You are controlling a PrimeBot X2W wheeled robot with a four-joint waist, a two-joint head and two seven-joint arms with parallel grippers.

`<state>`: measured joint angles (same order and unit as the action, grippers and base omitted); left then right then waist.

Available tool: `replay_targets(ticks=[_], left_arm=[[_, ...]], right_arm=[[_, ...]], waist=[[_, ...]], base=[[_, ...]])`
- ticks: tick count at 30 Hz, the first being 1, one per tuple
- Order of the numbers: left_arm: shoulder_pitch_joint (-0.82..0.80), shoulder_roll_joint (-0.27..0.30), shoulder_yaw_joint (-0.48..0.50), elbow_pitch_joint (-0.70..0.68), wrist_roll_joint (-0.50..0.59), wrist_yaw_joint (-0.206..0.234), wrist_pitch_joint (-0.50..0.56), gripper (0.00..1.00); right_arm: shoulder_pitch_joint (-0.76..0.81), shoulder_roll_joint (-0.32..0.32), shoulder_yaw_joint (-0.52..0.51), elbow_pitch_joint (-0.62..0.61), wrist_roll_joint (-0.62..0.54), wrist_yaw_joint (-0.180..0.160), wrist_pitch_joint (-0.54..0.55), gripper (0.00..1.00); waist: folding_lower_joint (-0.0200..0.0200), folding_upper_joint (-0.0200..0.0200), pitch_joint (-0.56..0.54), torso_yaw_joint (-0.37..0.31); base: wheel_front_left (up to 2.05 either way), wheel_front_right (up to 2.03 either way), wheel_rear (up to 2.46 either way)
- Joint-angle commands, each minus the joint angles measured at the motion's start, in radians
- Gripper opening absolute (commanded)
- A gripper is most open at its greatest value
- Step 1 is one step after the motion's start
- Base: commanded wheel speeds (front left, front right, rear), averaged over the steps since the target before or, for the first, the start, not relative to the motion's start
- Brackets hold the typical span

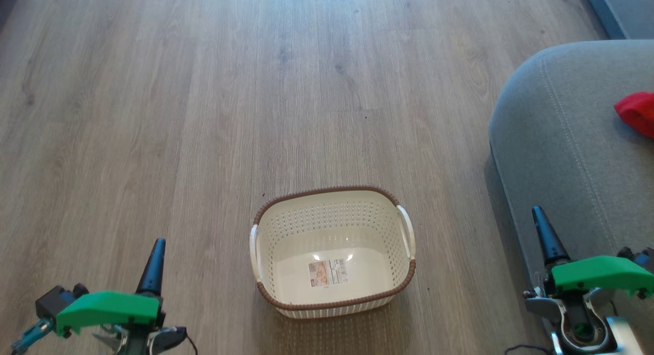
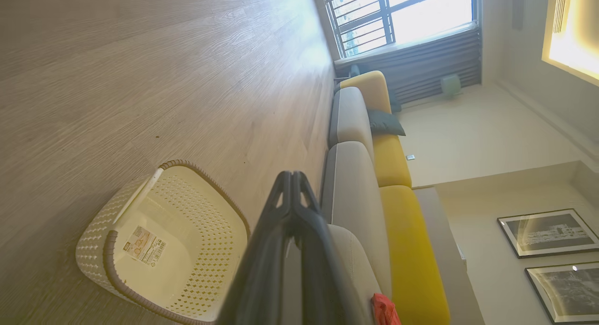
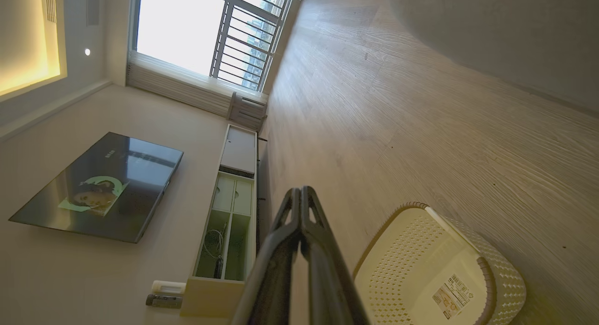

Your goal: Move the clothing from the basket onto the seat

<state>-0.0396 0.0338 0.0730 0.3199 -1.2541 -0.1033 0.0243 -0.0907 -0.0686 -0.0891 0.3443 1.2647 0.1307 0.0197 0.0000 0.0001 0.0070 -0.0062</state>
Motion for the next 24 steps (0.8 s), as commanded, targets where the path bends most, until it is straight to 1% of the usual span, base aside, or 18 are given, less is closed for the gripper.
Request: replay_targets(ticks=[1, 24], left_arm=[[-0.058, 0.013, 0.031, -0.04, -0.033, -0.008, 0.008, 0.0], [-0.066, 0.016, 0.039, -0.067, -0.284, -0.023, 0.072, 0.0]], right_arm=[[-0.023, 0.001, 0.01, -0.043, 0.031, 0.0, 0.012, 0.0], [-0.018, 0.014, -0.017, -0.087, 0.276, 0.0, 0.076, 0.0]], waist=[[0.0, -0.0001, 0.0, 0.0], [0.0, -0.0001, -0.003, 0.005]], base=[[0.0, 0.0, 0.0], [0.0, 0.0, 0.0]])
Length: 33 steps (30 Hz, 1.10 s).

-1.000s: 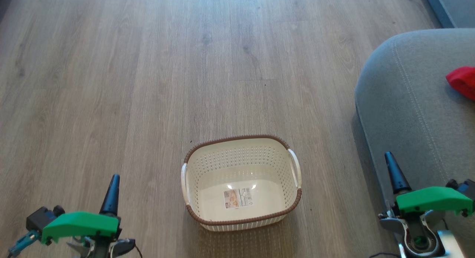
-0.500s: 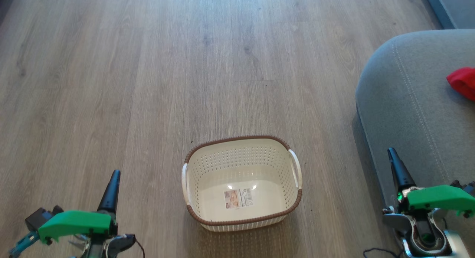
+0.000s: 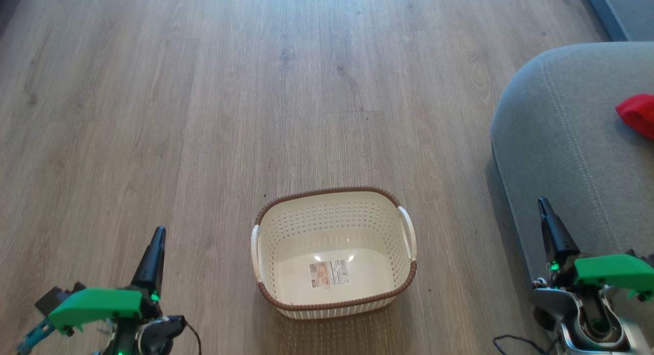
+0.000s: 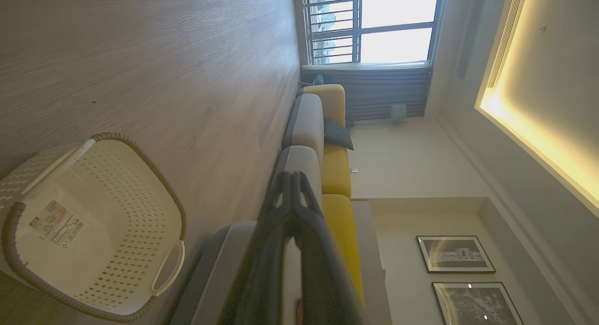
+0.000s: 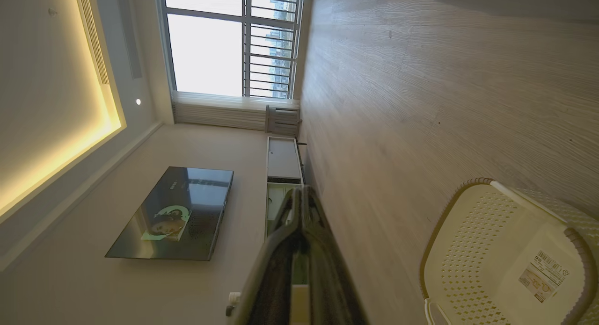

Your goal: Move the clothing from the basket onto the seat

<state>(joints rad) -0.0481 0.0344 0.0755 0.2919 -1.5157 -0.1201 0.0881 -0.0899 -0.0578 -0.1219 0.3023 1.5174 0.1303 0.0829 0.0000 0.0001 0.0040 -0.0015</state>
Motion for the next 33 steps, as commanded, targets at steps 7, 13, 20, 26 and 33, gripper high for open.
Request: replay_targets(ticks=[7, 13, 20, 26, 33], left_arm=[[-0.06, 0.016, 0.039, -0.046, -0.093, -0.011, 0.025, 0.0], [-0.06, 0.016, 0.039, -0.046, -0.093, -0.011, 0.025, 0.0], [-0.06, 0.016, 0.039, -0.046, -0.093, -0.011, 0.025, 0.0], [-0.06, 0.016, 0.038, -0.047, -0.093, -0.011, 0.025, 0.0], [-0.06, 0.016, 0.038, -0.047, -0.093, -0.011, 0.025, 0.0]], right_arm=[[-0.018, 0.008, 0.008, -0.057, 0.091, 0.0, 0.031, 0.0], [-0.018, 0.008, 0.008, -0.057, 0.091, 0.0, 0.031, 0.0], [-0.018, 0.008, 0.008, -0.058, 0.091, 0.0, 0.03, 0.0], [-0.018, 0.008, 0.008, -0.058, 0.091, 0.0, 0.03, 0.0], [-0.018, 0.008, 0.008, -0.058, 0.091, 0.0, 0.03, 0.0]], waist=[[0.0, -0.0001, -0.001, 0.001], [0.0, -0.0001, -0.001, 0.001], [0.0, -0.0001, -0.001, 0.001], [0.0, -0.0001, -0.001, 0.001], [0.0, -0.0001, -0.001, 0.001]], base=[[0.0, 0.0, 0.0], [0.0, 0.0, 0.0], [0.0, 0.0, 0.0], [0.0, 0.0, 0.0], [0.0, 0.0, 0.0]])
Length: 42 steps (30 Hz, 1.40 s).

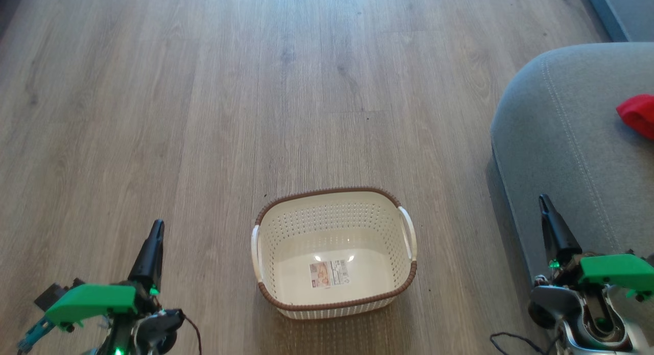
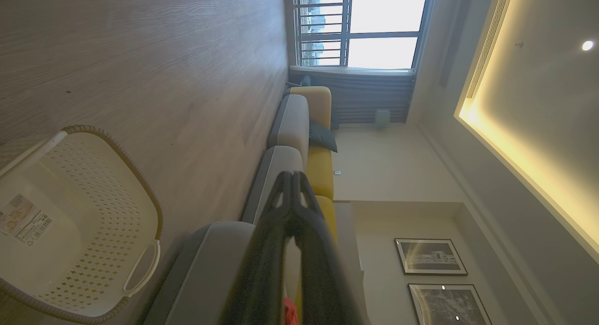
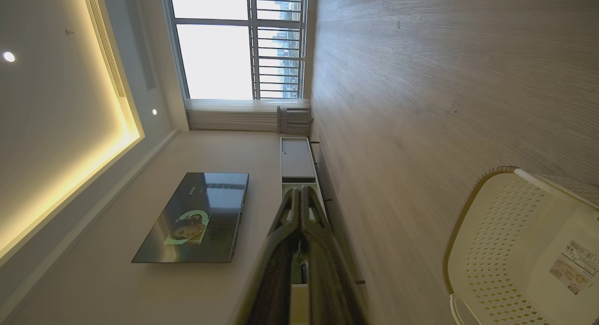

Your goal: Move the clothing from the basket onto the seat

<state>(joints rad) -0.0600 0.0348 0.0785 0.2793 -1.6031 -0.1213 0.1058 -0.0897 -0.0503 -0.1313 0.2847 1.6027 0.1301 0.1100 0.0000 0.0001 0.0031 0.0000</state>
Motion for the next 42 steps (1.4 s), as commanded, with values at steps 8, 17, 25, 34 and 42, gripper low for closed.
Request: replay_targets(ticks=[8, 17, 25, 34, 42], left_arm=[[-0.048, 0.015, 0.035, -0.034, -0.005, -0.009, 0.008, 0.0], [-0.048, 0.015, 0.035, -0.034, -0.005, -0.009, 0.008, 0.0], [-0.048, 0.015, 0.035, -0.034, -0.005, -0.009, 0.008, 0.0], [-0.048, 0.015, 0.035, -0.034, -0.005, -0.009, 0.007, 0.0], [-0.048, 0.015, 0.035, -0.034, -0.006, -0.009, 0.007, 0.0]], right_arm=[[-0.018, 0.0, 0.017, -0.04, 0.006, 0.001, 0.003, 0.0], [-0.018, 0.0, 0.017, -0.04, 0.006, 0.001, 0.003, 0.0], [-0.018, 0.0, 0.017, -0.04, 0.006, 0.001, 0.003, 0.0], [-0.018, 0.0, 0.017, -0.04, 0.006, 0.001, 0.003, 0.0], [-0.018, 0.0, 0.017, -0.04, 0.006, 0.001, 0.003, 0.0]], waist=[[0.0, -0.0001, 0.0, 0.0], [0.0, -0.0001, 0.0, 0.0], [0.0, -0.0001, 0.0, 0.0], [0.0, -0.0001, 0.0, 0.0], [0.0, -0.0001, 0.0, 0.0]], base=[[0.0, 0.0, 0.0], [0.0, 0.0, 0.0], [0.0, 0.0, 0.0], [0.0, 0.0, 0.0], [0.0, 0.0, 0.0]])
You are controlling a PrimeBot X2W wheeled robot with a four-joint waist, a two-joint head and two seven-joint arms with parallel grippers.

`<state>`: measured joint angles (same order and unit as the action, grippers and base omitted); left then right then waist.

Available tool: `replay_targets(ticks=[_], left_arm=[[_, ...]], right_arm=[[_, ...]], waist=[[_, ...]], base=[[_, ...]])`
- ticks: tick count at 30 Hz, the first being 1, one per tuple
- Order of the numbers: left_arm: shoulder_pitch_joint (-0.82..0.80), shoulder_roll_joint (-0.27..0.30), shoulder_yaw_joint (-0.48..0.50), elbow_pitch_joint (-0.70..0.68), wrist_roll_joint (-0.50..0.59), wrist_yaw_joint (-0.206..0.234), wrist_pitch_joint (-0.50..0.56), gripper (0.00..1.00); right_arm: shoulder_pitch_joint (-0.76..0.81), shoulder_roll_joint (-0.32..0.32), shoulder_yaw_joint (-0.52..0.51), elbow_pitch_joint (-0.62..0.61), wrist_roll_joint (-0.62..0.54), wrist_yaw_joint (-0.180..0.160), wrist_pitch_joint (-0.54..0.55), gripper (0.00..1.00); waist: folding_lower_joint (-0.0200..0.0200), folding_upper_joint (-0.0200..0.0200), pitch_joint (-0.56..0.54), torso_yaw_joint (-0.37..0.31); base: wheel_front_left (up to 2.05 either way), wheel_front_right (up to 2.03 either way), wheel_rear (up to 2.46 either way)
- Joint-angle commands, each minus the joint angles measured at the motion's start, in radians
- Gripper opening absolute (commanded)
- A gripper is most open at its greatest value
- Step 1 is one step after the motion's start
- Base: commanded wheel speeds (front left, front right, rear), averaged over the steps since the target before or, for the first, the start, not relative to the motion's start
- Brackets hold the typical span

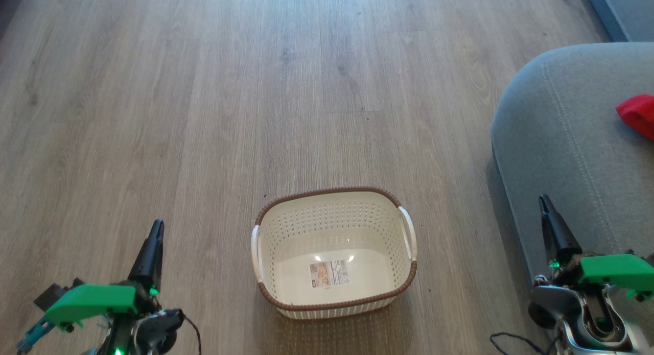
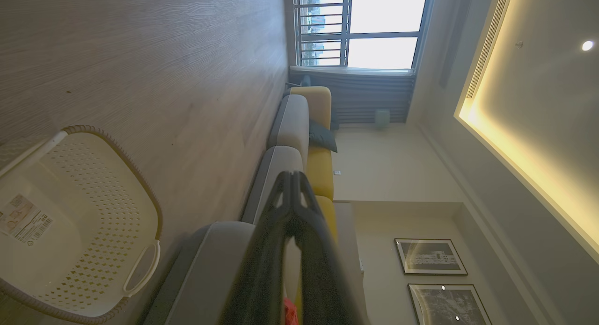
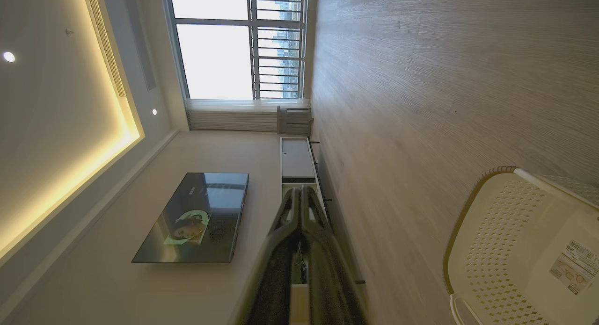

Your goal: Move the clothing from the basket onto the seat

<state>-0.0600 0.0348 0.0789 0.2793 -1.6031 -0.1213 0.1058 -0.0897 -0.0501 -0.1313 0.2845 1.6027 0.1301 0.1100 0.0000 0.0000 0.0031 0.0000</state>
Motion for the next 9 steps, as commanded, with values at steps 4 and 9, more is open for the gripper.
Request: replay_targets(ticks=[4, 9], left_arm=[[-0.048, 0.015, 0.035, -0.034, -0.006, -0.009, 0.007, 0.0], [-0.048, 0.015, 0.035, -0.034, -0.006, -0.009, 0.007, 0.0]], right_arm=[[-0.018, 0.0, 0.017, -0.04, 0.006, 0.001, 0.003, 0.0], [-0.018, 0.0, 0.017, -0.04, 0.006, 0.001, 0.003, 0.0]], waist=[[0.0, 0.0, 0.0, 0.0], [0.0, 0.0, 0.0, 0.0]], base=[[0.0, 0.0, 0.0], [0.0, 0.0, 0.0]])
